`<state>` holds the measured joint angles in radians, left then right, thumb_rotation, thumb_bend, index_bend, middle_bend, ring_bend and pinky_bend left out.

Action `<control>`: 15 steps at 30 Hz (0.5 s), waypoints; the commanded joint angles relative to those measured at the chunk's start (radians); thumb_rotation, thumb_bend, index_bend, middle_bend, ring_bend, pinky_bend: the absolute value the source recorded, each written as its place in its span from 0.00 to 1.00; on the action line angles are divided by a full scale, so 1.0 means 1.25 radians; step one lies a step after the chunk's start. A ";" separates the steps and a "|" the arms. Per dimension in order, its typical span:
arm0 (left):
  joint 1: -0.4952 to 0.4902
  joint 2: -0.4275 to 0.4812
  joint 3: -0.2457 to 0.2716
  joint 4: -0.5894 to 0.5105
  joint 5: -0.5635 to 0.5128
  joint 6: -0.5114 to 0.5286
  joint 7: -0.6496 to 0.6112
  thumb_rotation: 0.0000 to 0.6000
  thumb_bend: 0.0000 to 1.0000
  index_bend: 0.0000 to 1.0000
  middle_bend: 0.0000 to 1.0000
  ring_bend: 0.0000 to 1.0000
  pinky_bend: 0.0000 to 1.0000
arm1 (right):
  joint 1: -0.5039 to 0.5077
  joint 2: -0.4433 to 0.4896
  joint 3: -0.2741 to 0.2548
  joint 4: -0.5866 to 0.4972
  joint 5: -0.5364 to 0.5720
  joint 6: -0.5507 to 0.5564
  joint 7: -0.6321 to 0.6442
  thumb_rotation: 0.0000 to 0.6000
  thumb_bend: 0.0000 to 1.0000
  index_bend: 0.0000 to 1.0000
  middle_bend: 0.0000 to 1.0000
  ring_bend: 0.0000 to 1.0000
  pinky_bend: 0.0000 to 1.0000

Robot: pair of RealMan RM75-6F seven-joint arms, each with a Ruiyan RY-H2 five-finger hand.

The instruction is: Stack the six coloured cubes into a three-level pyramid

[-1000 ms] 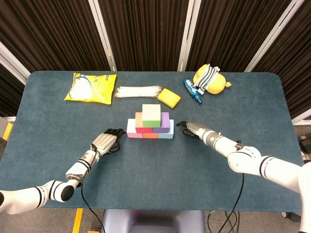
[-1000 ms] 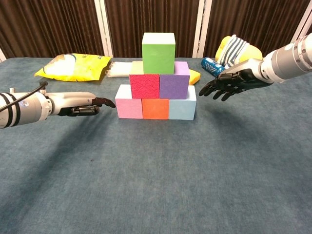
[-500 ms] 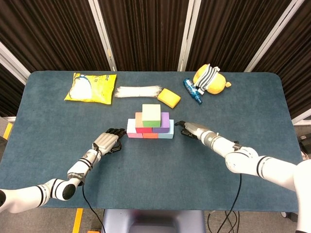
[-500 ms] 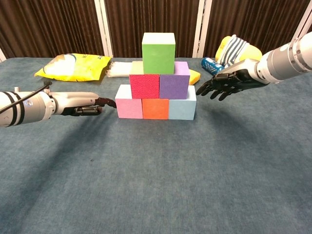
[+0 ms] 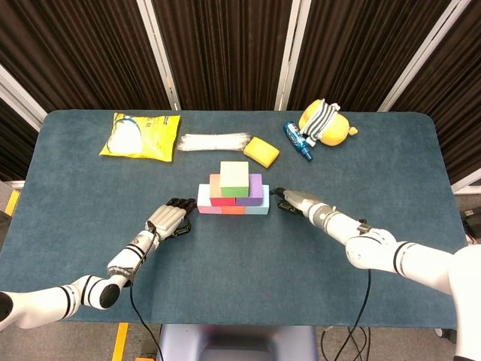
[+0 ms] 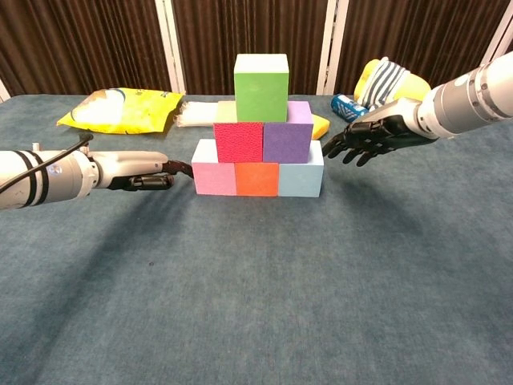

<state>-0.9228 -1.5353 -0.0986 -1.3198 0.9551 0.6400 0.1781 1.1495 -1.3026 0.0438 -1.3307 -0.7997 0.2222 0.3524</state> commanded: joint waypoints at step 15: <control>0.012 0.020 0.002 -0.010 -0.004 0.002 -0.011 0.00 0.83 0.09 0.00 0.00 0.00 | 0.013 0.019 -0.039 -0.020 0.045 0.026 -0.025 0.00 1.00 0.17 0.00 0.00 0.00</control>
<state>-0.9092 -1.5107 -0.0961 -1.3319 0.9499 0.6420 0.1650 1.1650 -1.2803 -0.0039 -1.3549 -0.7443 0.2540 0.3225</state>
